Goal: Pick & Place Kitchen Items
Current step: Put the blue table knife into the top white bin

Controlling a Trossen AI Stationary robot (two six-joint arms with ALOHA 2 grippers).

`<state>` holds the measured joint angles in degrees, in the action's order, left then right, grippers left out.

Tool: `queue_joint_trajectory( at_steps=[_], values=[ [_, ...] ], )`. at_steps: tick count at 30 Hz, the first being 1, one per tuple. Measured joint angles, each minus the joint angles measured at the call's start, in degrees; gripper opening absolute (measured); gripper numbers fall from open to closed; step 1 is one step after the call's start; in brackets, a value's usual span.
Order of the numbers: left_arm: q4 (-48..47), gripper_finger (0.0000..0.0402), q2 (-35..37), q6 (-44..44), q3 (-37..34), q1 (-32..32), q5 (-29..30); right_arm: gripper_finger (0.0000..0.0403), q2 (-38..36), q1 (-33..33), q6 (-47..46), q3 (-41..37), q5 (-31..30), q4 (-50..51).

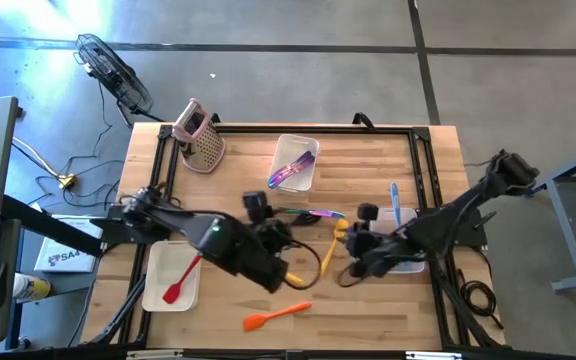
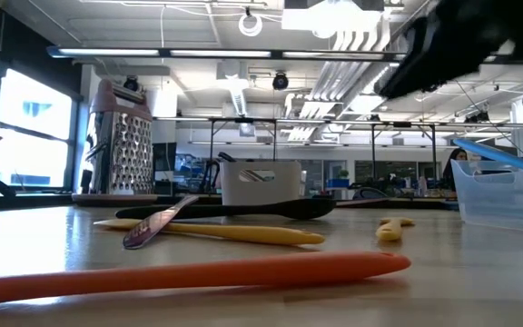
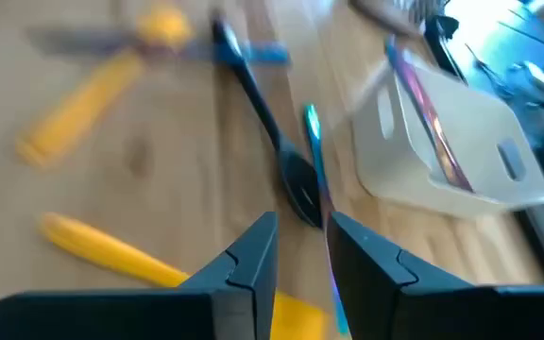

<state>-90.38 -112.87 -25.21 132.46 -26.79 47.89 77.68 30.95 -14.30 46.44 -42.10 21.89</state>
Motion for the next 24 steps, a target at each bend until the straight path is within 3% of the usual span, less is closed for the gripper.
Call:
queue_joint_trajectory(
  at_steps=[5, 13, 24],
  values=[
    [0.3, 0.0187, 3.16, -1.04, -0.63, -1.0, -11.88, 0.0089, 8.51, -3.39, 3.62, 0.0, -1.77, -2.44],
    [0.32, 0.0187, 4.76, 1.35, -0.69, -1.79, -13.13, 0.0089, 17.16, -8.44, 3.69, -0.01, -6.26, -4.5],
    [0.37, 0.0187, 4.84, 0.94, -4.02, -2.2, -14.38, 0.0089, 18.24, -6.18, 6.94, 0.0, -9.87, -5.63]
  ],
)
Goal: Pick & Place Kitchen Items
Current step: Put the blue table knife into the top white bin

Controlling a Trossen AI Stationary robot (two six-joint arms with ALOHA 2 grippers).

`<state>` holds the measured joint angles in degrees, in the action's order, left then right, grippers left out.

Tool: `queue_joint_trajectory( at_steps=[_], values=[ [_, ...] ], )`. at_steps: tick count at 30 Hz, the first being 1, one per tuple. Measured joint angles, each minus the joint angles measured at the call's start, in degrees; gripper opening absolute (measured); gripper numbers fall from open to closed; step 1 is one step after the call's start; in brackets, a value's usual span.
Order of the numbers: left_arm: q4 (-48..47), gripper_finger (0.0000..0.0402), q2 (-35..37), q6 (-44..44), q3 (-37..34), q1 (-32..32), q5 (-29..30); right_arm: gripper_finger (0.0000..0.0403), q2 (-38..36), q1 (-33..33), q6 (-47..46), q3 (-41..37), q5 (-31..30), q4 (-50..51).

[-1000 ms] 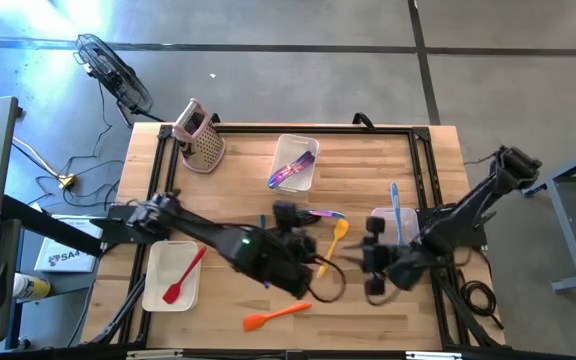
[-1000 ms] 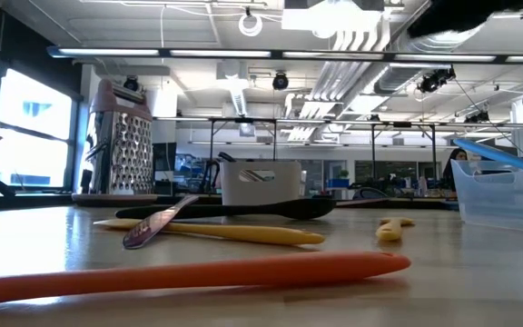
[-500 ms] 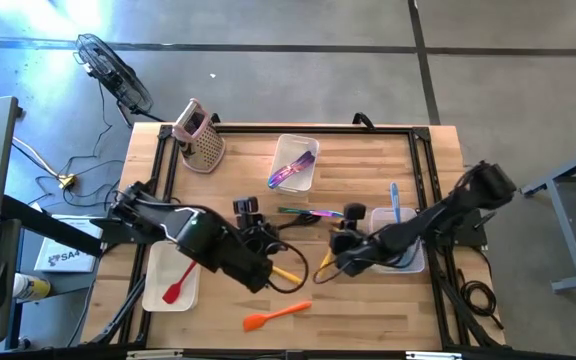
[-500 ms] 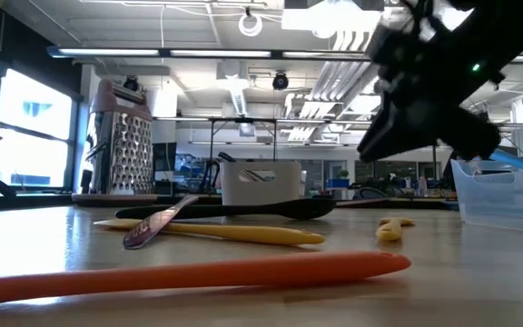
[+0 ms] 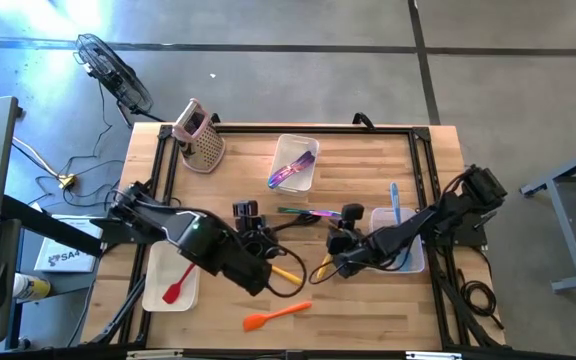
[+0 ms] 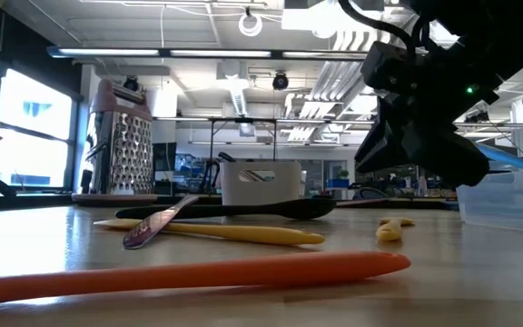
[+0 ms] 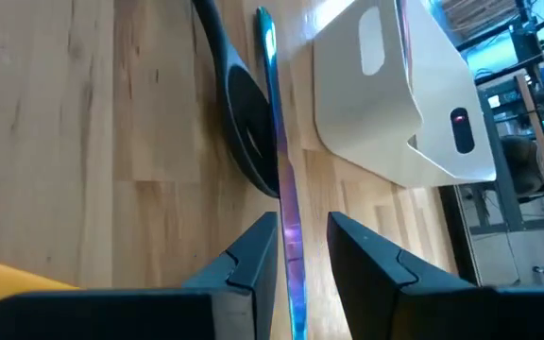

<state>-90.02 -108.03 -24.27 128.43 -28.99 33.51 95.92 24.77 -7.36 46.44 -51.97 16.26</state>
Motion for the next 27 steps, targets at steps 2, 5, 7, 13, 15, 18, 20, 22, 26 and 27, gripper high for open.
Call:
queue_joint_trajectory(
  at_steps=[2, 5, 7, 13, 15, 18, 20, 22, 26, 27],
  values=[
    [-0.02, 0.0187, 0.0, -0.2, -0.98, 0.0, -1.36, 0.0089, 0.0, -0.55, 0.03, 0.0, 0.84, 0.03],
    [0.03, 0.0187, -0.02, -0.75, -2.41, 0.09, -3.21, 0.0089, 0.0, -1.27, 0.02, 0.0, 1.45, 0.64],
    [0.0, 0.0187, -0.02, -1.4, -3.08, 0.09, -3.37, 0.0089, 0.0, -1.91, -0.23, 0.0, 2.93, 0.92],
    [0.0, 0.0187, -0.02, -2.05, -3.42, 0.09, -4.19, 0.0089, 0.0, -4.58, -0.19, 0.0, 13.12, 2.6],
    [0.02, 0.0187, -0.02, -2.16, -3.42, 0.09, -4.25, 0.0089, 0.0, -5.29, -1.26, 0.0, 12.11, 4.31],
    [0.0, 0.0187, -0.02, -2.12, -3.42, 0.09, -4.25, 0.0089, 0.02, -5.82, -1.52, 0.0, 8.7, 6.17],
    [0.02, 0.0187, -0.02, -2.12, -3.42, 0.09, -4.25, 0.0089, 0.48, -5.87, -0.37, 0.0, 7.21, 6.27],
    [0.02, 0.0187, -0.02, -2.12, -3.42, 0.09, -4.25, 0.0089, 1.33, -5.75, 1.91, 0.0, 6.59, 6.19],
    [0.01, 0.0187, -0.02, -2.1, -3.42, 0.09, -4.25, 0.0089, 4.01, -5.55, 2.63, 0.0, 7.01, 5.91],
    [0.0, 0.0187, -0.02, -2.1, -3.42, 0.09, -4.25, 0.0089, 4.71, -5.42, 2.6, 0.0, 6.88, 5.86]
  ],
)
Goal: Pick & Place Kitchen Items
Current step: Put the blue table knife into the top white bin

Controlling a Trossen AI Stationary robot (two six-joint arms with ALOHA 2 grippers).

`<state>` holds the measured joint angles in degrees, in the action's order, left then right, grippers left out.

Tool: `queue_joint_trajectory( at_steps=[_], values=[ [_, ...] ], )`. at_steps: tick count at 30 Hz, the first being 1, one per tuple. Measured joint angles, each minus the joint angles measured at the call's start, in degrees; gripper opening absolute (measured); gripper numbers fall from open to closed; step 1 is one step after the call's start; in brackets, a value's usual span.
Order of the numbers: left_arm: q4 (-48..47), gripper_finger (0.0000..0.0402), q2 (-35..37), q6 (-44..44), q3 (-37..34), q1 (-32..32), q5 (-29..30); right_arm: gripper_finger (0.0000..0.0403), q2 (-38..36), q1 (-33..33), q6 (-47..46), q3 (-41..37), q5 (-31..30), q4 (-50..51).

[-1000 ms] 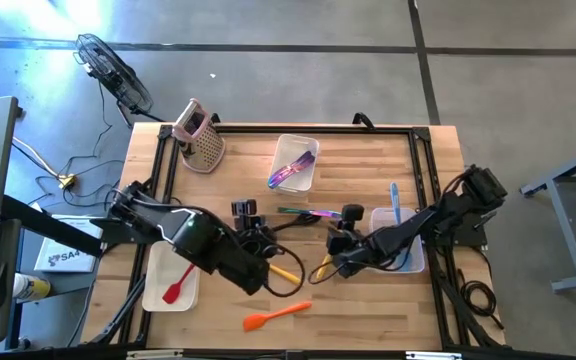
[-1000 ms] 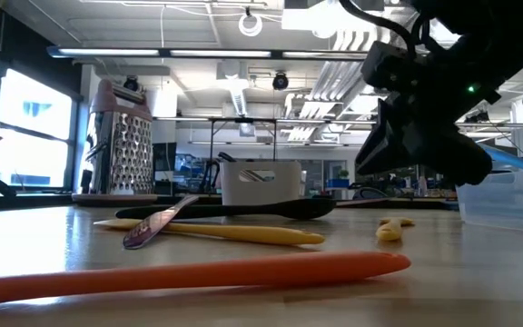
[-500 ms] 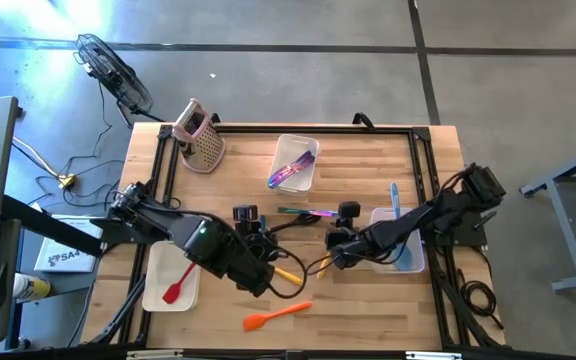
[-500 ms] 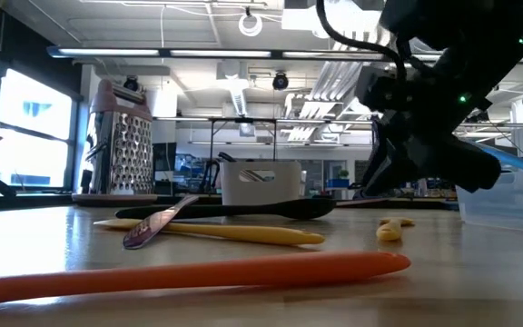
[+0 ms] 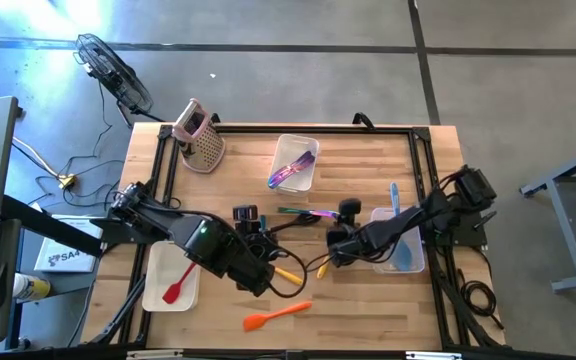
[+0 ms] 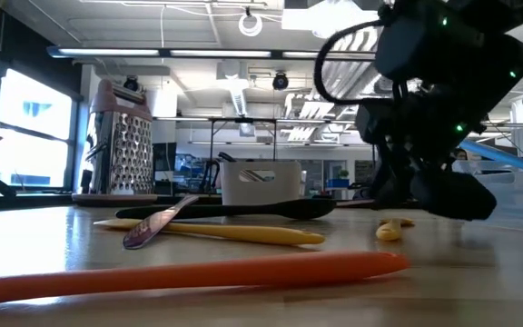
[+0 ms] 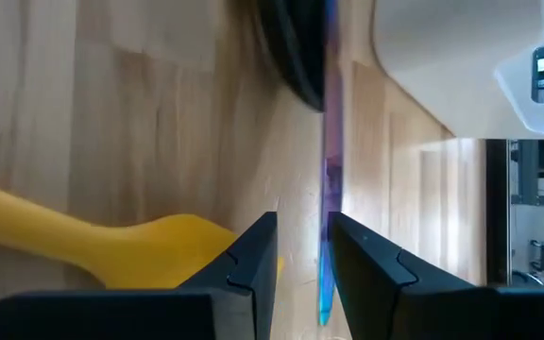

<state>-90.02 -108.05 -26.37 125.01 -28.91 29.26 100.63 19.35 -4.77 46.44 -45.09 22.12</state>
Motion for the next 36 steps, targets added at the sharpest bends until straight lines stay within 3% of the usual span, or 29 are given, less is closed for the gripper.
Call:
queue_joint_trajectory(
  at_steps=[14, 28, 32, 36],
  values=[
    [0.02, 0.0187, 0.0, 0.11, 0.02, 0.0, 0.04, 0.0089, 3.4, 0.52, 0.78, 0.09, -7.82, -3.5],
    [0.0, 0.0187, 0.0, 0.11, 0.02, 0.0, 0.07, 0.0088, 3.64, -4.44, 1.41, 0.11, -2.4, -5.28],
    [0.0, 0.0187, 0.0, 0.11, 0.03, 0.0, 0.06, 0.0066, 3.64, -4.76, 1.46, 0.11, -2.14, -5.24],
    [0.0, 0.0187, 0.0, 0.11, 0.04, 0.0, -0.1, 0.0017, 3.64, -4.74, 1.48, 0.09, -1.69, -5.27]
  ],
)
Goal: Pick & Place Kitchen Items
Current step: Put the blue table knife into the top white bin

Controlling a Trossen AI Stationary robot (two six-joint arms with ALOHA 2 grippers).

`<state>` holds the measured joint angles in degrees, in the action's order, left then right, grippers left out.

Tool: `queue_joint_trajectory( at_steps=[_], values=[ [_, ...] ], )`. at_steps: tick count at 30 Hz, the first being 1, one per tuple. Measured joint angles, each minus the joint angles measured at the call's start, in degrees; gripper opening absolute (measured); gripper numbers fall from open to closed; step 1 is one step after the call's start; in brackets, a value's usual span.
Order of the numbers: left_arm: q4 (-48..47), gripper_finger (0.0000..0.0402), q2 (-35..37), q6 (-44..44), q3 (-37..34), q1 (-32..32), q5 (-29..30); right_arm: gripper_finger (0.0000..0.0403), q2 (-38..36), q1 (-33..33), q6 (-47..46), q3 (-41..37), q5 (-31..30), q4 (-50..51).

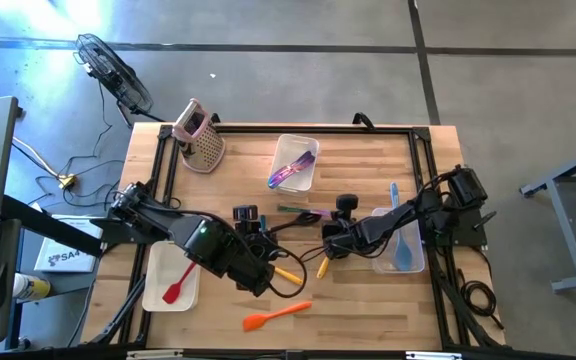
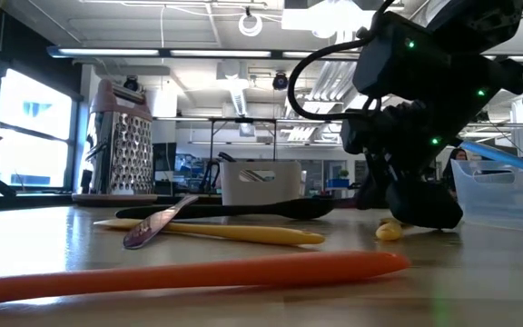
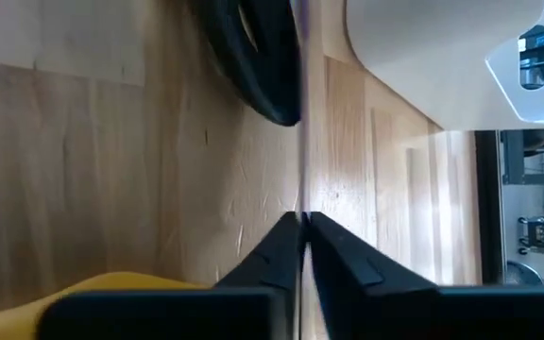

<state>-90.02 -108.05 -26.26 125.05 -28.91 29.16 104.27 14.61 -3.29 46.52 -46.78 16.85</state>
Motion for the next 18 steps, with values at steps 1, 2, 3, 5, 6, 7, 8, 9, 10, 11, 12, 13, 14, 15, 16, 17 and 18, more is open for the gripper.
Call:
queue_joint_trajectory(
  at_steps=[1, 2, 3, 5, 6, 7, 8, 9, 10, 11, 12, 13, 14, 15, 16, 17, 18],
  values=[
    [0.01, 0.0187, 0.0, -0.02, 0.0, 0.0, -0.01, 0.0011, 0.0, -0.02, -0.01, 0.0, 0.24, -0.01],
    [0.0, 0.0187, 0.0, 0.0, 0.0, 0.0, -0.08, 0.0008, 0.0, -0.02, -0.09, 0.0, 0.26, 0.01],
    [0.0, 0.0187, 0.0, -0.01, 0.0, 0.0, -0.12, 0.0006, 0.0, -0.02, -0.07, 0.0, 0.25, -0.01],
    [0.0, 0.0187, 0.0, 0.0, 0.0, 0.0, -0.12, 0.0004, 0.02, -0.02, -0.07, 0.0, 0.23, 0.01],
    [0.0, 0.0187, 0.0, -0.02, 0.0, 0.0, -0.12, 0.0004, 0.02, -0.02, -0.08, 0.0, 0.23, 0.05],
    [0.0, 0.0187, 0.0, 0.0, 0.02, 0.0, -0.12, 0.0004, 0.02, -0.02, -0.09, 0.0, 0.21, 0.05],
    [0.0, 0.0187, 0.0, -0.02, 0.02, 0.0, -0.12, 0.0004, 0.02, -0.02, -0.09, -0.02, 0.13, 0.09],
    [0.0, 0.0187, 0.0, -0.02, 0.02, 0.0, -0.14, 0.0004, 0.02, 0.0, -0.08, -0.02, -0.03, 0.13],
    [0.0, 0.0187, 0.0, -0.02, 0.02, 0.0, -0.14, 0.0004, 0.02, 0.04, -0.18, -0.02, -0.24, 0.16],
    [0.0, 0.0187, 0.0, -0.02, 0.02, 0.0, -0.14, 0.0004, 0.02, 0.14, -0.55, -0.04, -0.63, 0.26],
    [0.0, 0.0187, 0.0, -0.02, 0.02, 0.0, -0.14, 0.0004, -0.12, 0.32, -1.07, -0.09, -1.12, 0.48],
    [0.0, 0.0187, 0.0, 0.0, 0.02, 0.0, -0.14, 0.0004, -0.27, 0.53, -1.4, -0.12, -1.7, 0.66],
    [0.0, 0.0187, 0.0, 0.0, 0.02, 0.0, -0.14, 0.0003, -0.41, 0.72, -1.43, -0.14, -2.28, 0.69],
    [0.0, 0.0187, -0.02, 0.0, 0.02, 0.0, -0.13, 0.0003, -0.61, 0.95, -1.5, -0.19, -3.01, 0.73],
    [0.0, 0.0187, -0.02, 0.03, 0.02, 0.0, -0.12, 0.0003, -0.87, 1.18, -1.59, -0.21, -3.89, 0.82],
    [0.0, 0.0187, -0.02, 0.18, 0.02, 0.0, -0.12, 0.0003, -0.98, 1.38, -1.83, -0.21, -4.46, 0.87],
    [0.01, 0.0187, -0.02, 0.34, 0.02, 0.0, -0.12, 0.0003, -1.04, 1.51, -2.41, -0.08, -4.99, 1.29]
  ],
)
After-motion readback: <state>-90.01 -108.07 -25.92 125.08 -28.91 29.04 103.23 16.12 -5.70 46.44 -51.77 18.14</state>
